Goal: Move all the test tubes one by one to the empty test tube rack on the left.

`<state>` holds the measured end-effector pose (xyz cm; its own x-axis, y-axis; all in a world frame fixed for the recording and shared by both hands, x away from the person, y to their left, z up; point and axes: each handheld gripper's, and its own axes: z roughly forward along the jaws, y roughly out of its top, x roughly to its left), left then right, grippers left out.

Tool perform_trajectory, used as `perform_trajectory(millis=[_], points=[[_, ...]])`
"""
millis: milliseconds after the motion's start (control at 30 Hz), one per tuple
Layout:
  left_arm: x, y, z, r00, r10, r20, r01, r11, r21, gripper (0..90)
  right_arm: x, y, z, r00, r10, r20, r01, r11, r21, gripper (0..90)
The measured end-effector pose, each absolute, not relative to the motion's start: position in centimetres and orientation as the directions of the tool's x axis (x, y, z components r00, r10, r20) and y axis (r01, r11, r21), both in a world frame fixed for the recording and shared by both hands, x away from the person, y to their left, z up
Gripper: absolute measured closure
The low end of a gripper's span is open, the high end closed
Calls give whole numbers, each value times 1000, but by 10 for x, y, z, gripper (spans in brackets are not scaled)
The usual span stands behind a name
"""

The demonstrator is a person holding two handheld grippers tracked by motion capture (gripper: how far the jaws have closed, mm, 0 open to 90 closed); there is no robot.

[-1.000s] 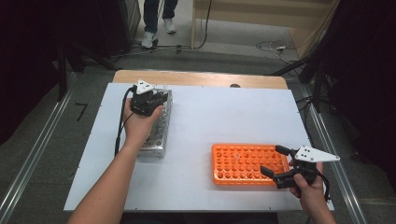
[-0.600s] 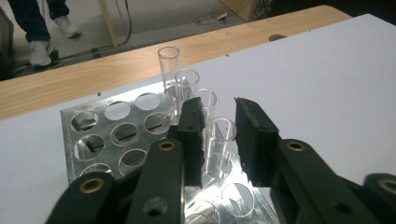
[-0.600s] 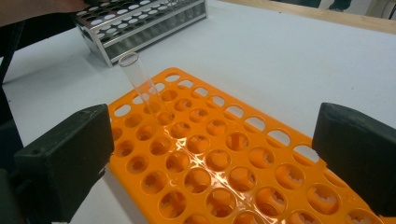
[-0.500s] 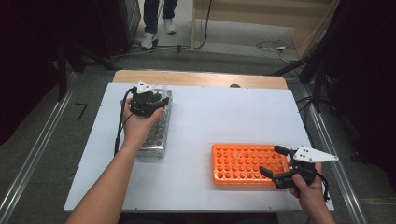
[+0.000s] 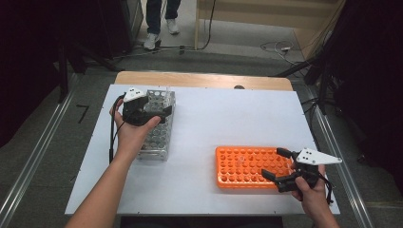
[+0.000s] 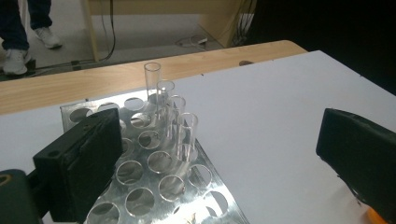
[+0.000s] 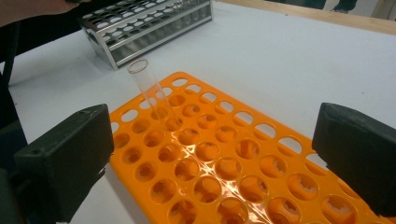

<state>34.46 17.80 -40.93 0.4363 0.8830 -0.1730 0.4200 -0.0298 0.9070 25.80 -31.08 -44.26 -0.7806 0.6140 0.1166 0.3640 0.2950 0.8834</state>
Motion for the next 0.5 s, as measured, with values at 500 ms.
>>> perform_trajectory(millis=[500], points=[[278,178,-402,501,852,-152,356,-43,934,0,260,-297,-439,-784,603,147,374,271,887,0]])
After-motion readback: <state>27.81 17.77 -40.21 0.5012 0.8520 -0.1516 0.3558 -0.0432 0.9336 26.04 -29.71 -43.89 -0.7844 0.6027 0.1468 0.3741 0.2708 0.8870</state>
